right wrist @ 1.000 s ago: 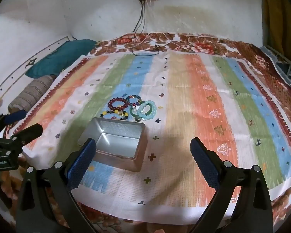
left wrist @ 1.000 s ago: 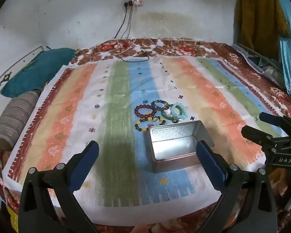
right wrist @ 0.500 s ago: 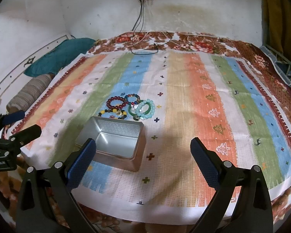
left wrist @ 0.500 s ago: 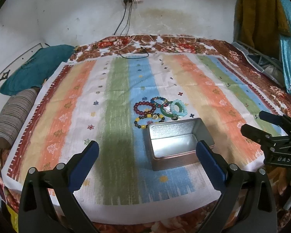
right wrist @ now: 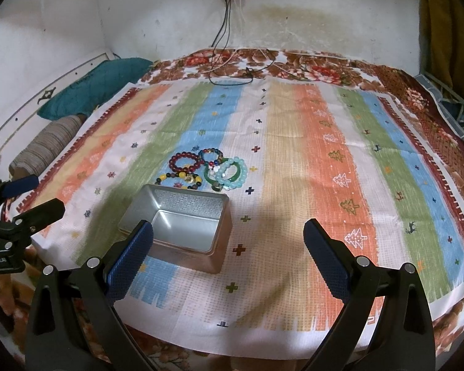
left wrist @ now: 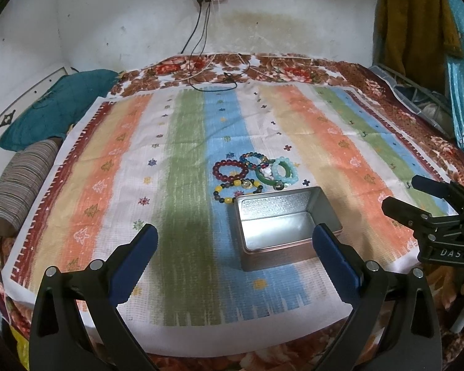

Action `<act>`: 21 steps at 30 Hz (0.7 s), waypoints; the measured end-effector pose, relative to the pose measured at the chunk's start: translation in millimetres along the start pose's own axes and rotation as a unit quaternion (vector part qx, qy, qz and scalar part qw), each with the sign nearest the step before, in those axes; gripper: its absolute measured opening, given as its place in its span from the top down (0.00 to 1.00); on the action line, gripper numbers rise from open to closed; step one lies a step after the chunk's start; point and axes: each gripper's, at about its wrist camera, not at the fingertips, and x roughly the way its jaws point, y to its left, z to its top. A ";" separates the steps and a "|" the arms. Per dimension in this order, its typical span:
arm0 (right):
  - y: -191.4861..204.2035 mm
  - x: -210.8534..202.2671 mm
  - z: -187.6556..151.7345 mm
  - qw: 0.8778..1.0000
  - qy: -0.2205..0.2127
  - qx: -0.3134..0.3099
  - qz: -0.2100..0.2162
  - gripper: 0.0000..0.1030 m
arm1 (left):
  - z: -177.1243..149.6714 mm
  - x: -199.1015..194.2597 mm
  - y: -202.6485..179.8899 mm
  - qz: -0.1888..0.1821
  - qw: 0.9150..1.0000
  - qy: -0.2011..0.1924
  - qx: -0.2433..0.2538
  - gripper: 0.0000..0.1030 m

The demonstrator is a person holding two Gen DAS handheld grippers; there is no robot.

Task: Organize jewelry
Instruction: 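Move both tools toward the bracelets beside the silver tin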

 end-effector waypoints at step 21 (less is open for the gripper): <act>-2.1 13.0 13.8 1.000 0.008 -0.007 -0.001 0.04 | 12.5 12.7 -0.5 0.022 1.000 0.013 0.018 0.05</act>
